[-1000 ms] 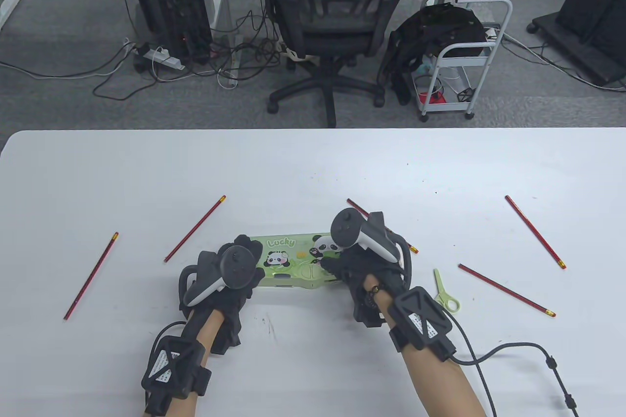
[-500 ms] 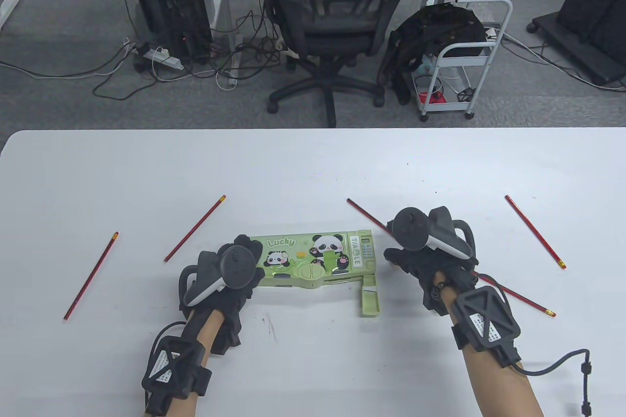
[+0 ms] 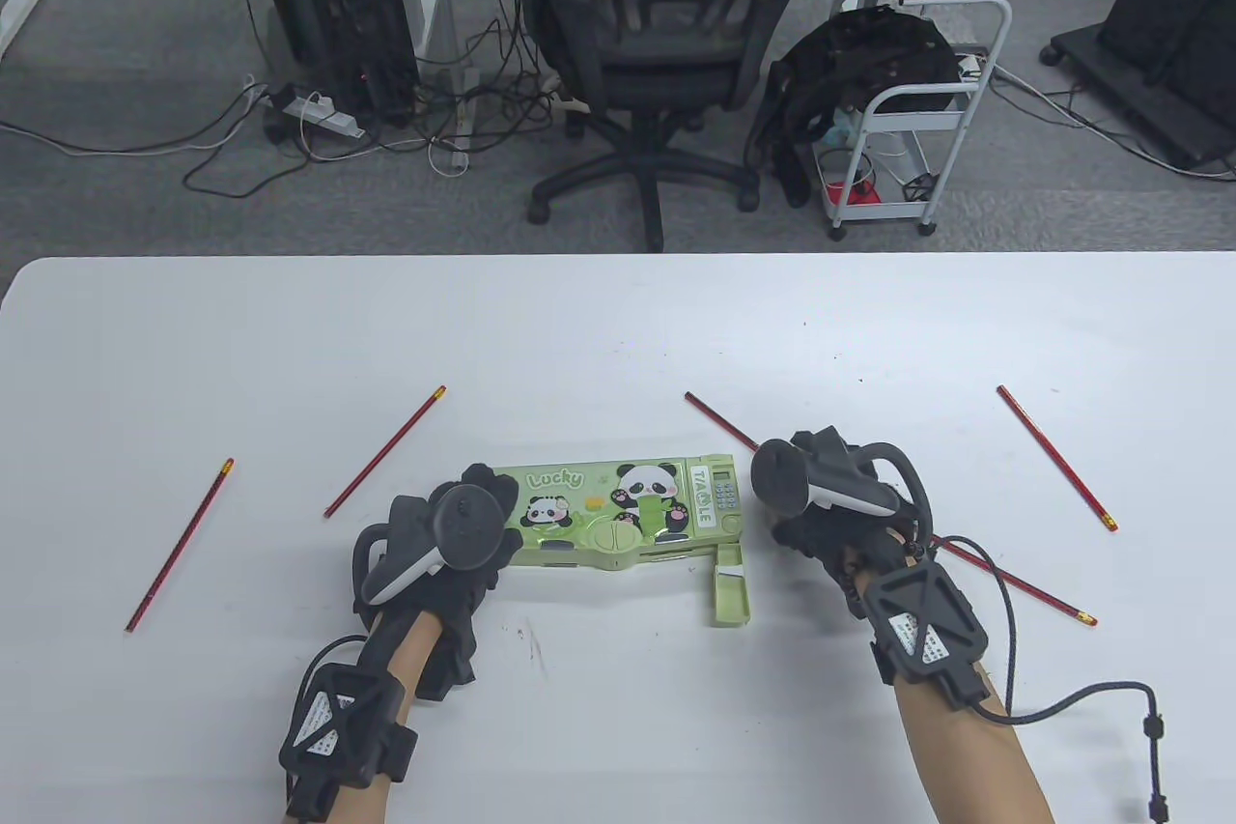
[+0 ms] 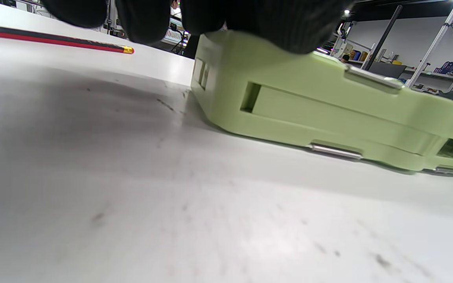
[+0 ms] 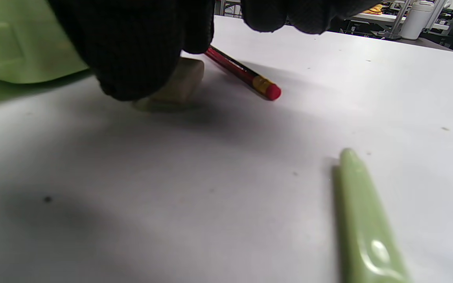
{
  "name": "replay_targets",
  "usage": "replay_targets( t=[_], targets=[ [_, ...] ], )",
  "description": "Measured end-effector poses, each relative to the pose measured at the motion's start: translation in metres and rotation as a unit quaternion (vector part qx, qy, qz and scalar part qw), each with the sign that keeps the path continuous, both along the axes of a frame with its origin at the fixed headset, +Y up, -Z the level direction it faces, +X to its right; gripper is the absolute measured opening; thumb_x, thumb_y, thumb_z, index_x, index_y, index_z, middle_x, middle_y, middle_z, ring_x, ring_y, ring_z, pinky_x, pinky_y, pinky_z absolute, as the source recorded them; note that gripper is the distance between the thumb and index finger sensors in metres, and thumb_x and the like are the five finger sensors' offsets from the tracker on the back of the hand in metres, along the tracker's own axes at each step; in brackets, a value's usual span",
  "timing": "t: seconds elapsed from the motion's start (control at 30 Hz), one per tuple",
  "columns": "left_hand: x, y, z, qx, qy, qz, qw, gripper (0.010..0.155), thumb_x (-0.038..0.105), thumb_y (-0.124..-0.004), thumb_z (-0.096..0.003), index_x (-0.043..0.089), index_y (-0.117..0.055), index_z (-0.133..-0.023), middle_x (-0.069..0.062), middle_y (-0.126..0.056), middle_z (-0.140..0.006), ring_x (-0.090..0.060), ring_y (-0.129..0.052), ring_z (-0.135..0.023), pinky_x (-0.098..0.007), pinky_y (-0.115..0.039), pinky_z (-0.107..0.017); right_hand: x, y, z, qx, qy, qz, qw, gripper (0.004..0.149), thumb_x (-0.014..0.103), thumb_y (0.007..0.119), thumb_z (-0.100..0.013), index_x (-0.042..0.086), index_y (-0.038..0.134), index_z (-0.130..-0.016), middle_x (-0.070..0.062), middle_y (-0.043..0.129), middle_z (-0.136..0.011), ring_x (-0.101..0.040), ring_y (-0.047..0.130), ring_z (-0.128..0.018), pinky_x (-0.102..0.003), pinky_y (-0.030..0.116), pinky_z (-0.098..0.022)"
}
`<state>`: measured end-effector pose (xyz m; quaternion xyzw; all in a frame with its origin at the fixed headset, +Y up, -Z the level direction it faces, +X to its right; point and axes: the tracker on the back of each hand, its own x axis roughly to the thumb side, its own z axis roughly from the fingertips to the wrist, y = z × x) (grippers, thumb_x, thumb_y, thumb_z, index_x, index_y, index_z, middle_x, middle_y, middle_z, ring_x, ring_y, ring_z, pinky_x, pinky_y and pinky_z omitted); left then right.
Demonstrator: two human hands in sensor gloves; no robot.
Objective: Organize multifunction pencil case
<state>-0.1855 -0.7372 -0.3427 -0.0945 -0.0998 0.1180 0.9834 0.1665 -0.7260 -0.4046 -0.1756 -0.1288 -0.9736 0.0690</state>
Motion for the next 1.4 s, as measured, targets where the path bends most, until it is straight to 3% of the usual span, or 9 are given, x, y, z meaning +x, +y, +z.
replay_targets(
  t=[0.4,0.57,0.8,1.0,1.2,1.4],
  targets=[
    [0.0,0.0,0.0,0.0,0.0,-0.002,1.0,0.061,0.036,-0.068,-0.0563,0.021,-0.05,-0.113,-0.015,-0.044,-0.124,-0.052,-0.057,-0.109,-0.076,-0.053,-0.069,-0.004,-0.007,0.001,0.034,0.016,0.027,0.999,0.064,0.037,0.083,-0.043,0.02,0.065,-0.102,-0.031,0.039,-0.109,-0.058,0.048,-0.096,-0.066,0.049,-0.072],
    [0.0,0.0,0.0,0.0,0.0,-0.001,1.0,0.061,0.036,-0.067,-0.0564,0.021,-0.05,-0.113,-0.015,-0.044,-0.124,-0.052,-0.057,-0.109,-0.076,-0.053,-0.069,-0.003,0.001,0.009,0.057,0.021,-0.001,0.998,0.065,0.038,0.082,-0.044,0.019,0.063,-0.103,-0.03,0.044,-0.108,-0.057,0.053,-0.095,-0.066,0.052,-0.071],
    [0.0,0.0,0.0,0.0,-0.001,-0.002,1.0,0.061,0.036,-0.067,-0.0565,0.021,-0.049,-0.113,-0.015,-0.044,-0.124,-0.052,-0.057,-0.109,-0.076,-0.053,-0.069,0.002,0.034,0.047,0.082,0.015,-0.088,0.993,0.066,0.039,0.082,-0.044,0.014,0.065,-0.103,-0.029,0.057,-0.105,-0.056,0.063,-0.092,-0.065,0.059,-0.069],
    [0.001,0.0,0.0,-0.001,-0.002,-0.005,1.0,0.062,0.036,-0.067,-0.0567,0.021,-0.049,-0.113,-0.016,-0.043,-0.124,-0.052,-0.056,-0.109,-0.075,-0.053,-0.069,-0.004,0.046,0.084,0.077,0.028,-0.114,0.99,0.066,0.039,0.083,-0.045,0.012,0.067,-0.102,-0.027,0.064,-0.103,-0.054,0.068,-0.091,-0.064,0.063,-0.068],
    [0.001,0.0,0.0,0.0,-0.002,-0.006,1.0,0.062,0.036,-0.066,-0.0567,0.02,-0.049,-0.113,-0.016,-0.043,-0.124,-0.053,-0.056,-0.109,-0.075,-0.053,-0.069,-0.014,0.03,0.105,0.065,0.037,-0.135,0.988,0.066,0.039,0.083,-0.045,0.01,0.069,-0.101,-0.024,0.071,-0.1,-0.051,0.074,-0.089,-0.062,0.067,-0.066],
    [0.001,0.0,0.0,0.001,-0.003,-0.005,1.0,0.061,0.036,-0.066,-0.0568,0.02,-0.049,-0.114,-0.016,-0.043,-0.124,-0.053,-0.056,-0.109,-0.075,-0.053,-0.069,-0.023,0.013,0.109,0.076,0.053,-0.13,0.987,0.066,0.04,0.083,-0.044,0.009,0.069,-0.101,-0.023,0.073,-0.099,-0.05,0.077,-0.087,-0.061,0.069,-0.065]
  ],
)
